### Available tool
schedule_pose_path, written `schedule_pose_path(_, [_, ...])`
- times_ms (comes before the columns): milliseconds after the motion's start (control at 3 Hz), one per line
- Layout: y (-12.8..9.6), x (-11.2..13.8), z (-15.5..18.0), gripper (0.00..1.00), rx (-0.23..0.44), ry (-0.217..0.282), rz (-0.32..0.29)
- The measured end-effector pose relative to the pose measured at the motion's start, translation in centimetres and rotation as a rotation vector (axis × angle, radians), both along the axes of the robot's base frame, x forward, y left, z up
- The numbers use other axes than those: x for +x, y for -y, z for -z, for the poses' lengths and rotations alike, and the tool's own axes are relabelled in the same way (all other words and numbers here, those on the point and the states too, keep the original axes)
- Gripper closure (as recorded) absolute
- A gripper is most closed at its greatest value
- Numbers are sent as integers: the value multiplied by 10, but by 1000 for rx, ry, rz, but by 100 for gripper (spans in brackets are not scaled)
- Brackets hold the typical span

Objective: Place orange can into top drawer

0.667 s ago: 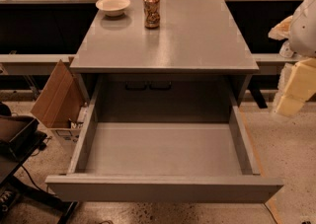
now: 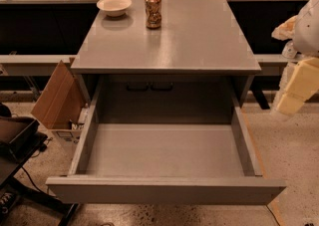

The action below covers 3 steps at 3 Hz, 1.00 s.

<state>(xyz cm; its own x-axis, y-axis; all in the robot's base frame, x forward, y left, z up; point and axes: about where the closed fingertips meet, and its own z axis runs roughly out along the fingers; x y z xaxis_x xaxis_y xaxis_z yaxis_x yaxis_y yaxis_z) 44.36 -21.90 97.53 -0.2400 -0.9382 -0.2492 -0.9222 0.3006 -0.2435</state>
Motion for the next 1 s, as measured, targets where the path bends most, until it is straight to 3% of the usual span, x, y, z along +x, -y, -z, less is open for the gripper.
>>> schedule_pose_path(333, [-13,47,0,0,115,57,-28])
schedule_pose_path(1000, [-56,167,-17,0,546,233,6])
